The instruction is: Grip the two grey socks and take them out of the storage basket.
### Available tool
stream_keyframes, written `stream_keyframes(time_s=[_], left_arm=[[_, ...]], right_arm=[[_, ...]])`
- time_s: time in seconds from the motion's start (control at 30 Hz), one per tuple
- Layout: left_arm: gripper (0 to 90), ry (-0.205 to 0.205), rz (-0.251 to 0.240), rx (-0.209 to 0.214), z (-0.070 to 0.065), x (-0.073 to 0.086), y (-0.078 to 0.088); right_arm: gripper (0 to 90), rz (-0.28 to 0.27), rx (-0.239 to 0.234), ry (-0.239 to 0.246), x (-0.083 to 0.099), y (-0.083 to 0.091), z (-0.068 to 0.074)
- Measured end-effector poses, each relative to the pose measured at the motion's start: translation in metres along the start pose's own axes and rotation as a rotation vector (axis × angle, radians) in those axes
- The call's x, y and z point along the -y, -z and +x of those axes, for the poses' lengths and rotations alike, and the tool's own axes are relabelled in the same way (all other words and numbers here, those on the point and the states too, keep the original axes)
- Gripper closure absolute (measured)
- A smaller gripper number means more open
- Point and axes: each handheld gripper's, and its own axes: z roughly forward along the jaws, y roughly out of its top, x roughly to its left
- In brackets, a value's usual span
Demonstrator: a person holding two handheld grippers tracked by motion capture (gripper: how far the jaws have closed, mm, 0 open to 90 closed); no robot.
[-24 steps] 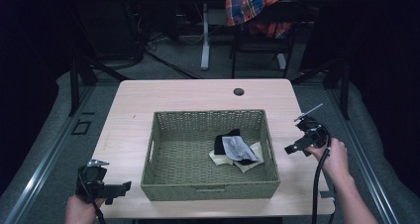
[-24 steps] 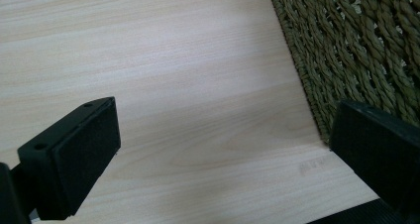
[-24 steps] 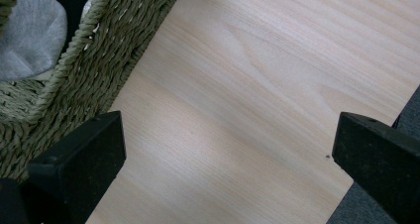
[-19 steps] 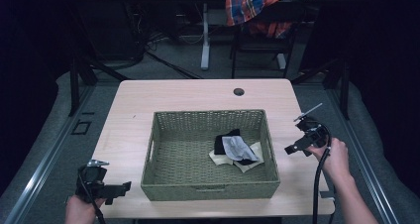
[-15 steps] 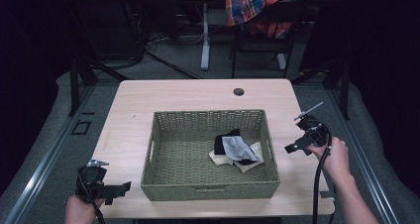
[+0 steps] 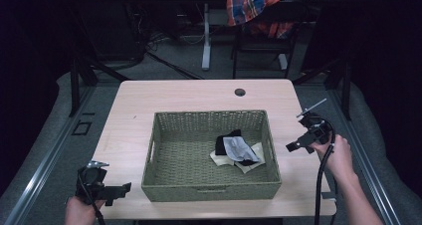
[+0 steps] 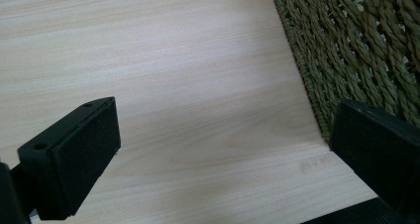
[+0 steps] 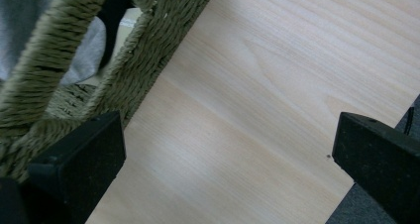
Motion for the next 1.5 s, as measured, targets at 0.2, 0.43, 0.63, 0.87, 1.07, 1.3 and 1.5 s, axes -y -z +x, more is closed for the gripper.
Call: stream_keyframes(time_s=[0.2,0.43,0.63,0.87,1.07,1.3,1.5], left_arm=[[0.0,-0.002,0.002,-0.001,0.0,0.0,0.0],[0.0,-0.001,0.001,0.0,0.0,0.0,0.0],[0.0,-0.001,0.001,-0.001,0.0,0.0,0.0],[0.0,0.0,0.001,-0.002,0.0,0.0,0.0],[0.0,0.0,0.001,-0.003,0.0,0.0,0.0],[0.0,0.0,0.001,-0.004,0.0,0.0,0.0],[0.0,0.001,-0.001,-0.005,0.0,0.0,0.0]], right_arm=[[0.0,-0.003,0.005,0.026,-0.005,0.008,0.008],[0.0,-0.009,0.015,0.055,-0.01,0.018,0.017],[0.0,-0.033,0.025,0.079,-0.016,0.027,0.029],[0.0,-0.056,0.024,0.129,-0.025,0.037,0.051],[0.0,-0.067,0.015,0.155,-0.032,0.04,0.065],[0.0,-0.062,-0.004,0.194,-0.041,0.035,0.08],[1.8,-0.044,-0.017,0.227,-0.05,0.027,0.093]])
